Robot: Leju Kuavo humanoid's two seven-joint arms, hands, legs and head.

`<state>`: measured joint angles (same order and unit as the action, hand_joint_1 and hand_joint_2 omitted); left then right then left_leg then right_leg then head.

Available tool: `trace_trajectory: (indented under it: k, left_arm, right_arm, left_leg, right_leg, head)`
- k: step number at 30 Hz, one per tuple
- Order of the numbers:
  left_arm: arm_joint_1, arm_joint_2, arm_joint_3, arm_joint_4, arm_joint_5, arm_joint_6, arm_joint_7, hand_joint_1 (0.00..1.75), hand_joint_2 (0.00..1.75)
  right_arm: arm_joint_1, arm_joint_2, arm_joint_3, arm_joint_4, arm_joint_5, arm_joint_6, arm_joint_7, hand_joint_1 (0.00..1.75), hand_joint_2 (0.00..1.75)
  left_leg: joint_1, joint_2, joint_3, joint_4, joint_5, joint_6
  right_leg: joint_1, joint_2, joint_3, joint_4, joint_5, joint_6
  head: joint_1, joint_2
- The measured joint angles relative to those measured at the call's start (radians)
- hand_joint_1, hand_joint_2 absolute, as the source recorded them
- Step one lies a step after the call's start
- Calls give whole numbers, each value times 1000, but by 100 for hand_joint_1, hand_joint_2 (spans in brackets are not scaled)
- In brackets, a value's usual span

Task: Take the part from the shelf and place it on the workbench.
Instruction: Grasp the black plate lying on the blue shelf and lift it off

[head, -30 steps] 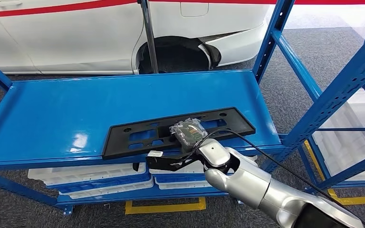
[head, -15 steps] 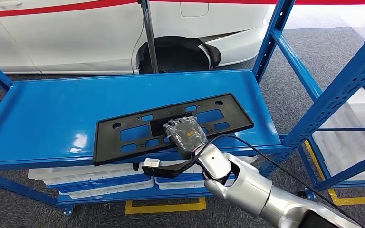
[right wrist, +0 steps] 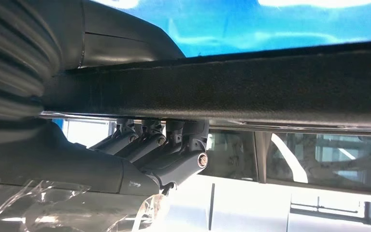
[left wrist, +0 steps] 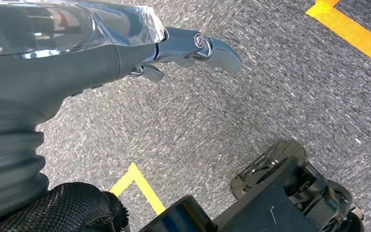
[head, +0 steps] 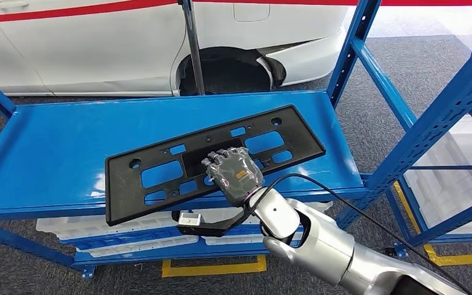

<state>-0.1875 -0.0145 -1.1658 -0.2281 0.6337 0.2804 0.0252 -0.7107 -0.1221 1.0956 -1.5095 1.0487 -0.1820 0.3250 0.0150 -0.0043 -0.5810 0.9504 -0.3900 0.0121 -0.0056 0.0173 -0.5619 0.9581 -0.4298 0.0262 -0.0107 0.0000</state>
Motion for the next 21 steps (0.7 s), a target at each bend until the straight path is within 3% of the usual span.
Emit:
trace_trajectory:
  k: [4,7,9,10,11,12,15,17,20,21]
  left_arm:
    - [-1,0,0,0,-2,-4,1,0,175]
    - [-3,0,-1,0,-5,-12,2,0,175]
    - [-4,0,-1,0,-5,-16,2,0,175]
    - [-5,0,-2,0,-5,-17,1,0,175]
    - [-5,0,-2,0,-5,-17,1,0,175]
    - [-5,0,-2,0,-5,-17,0,0,175]
    - [-6,1,-2,0,-4,-17,-1,0,175]
    - [-8,2,-2,0,-2,-16,-3,0,175]
    - [-6,3,-1,0,1,-17,-5,0,175]
    - [-6,3,-1,0,1,-17,-4,0,175]
  right_arm:
    - [0,-1,-3,-6,-1,4,0,175,175]
    - [-1,-3,-9,-24,-15,19,-2,175,175]
    - [-1,-6,-12,-35,-33,27,-5,175,175]
    - [0,-8,-13,-38,-40,28,-6,175,175]
    - [2,-10,-13,-38,-43,29,-8,175,175]
    - [4,-11,-13,-38,-45,30,-9,175,175]
    - [5,-12,-13,-38,-46,32,-11,175,175]
    - [4,-13,-13,-39,-48,34,-12,175,175]
    - [4,-14,-13,-39,-53,40,-12,175,175]
    - [4,-14,-13,-39,-54,42,-12,175,175]
  left_leg:
    - [-1,0,0,1,-1,1]
    - [-2,1,5,-7,4,16]
    - [2,3,17,-32,21,29]
    - [7,4,21,-44,30,33]
    - [9,5,19,-44,32,33]
    - [13,4,17,-42,33,29]
    - [28,2,5,-26,30,4]
    - [29,-1,-5,-12,30,-17]
    - [33,-3,-19,-2,34,-36]
    - [33,-2,-27,13,18,-39]
  right_leg:
    - [-1,0,0,-1,0,1]
    - [-6,-1,-1,4,-7,10]
    - [-11,-4,-48,124,-80,24]
    - [-14,-6,-78,199,-119,31]
    - [-19,-6,-103,260,-142,37]
    - [-24,-7,-101,262,-131,44]
    - [-41,-10,-1,81,-43,70]
    - [-43,-1,27,23,-23,65]
    - [-39,4,5,35,-25,30]
    - [-37,3,-3,37,-20,20]
  head:
    - [0,0]
    - [0,0]
    - [2,0]
    - [3,0]
    - [3,0]
    - [3,0]
    - [3,0]
    - [5,0]
    - [5,0]
    - [4,0]
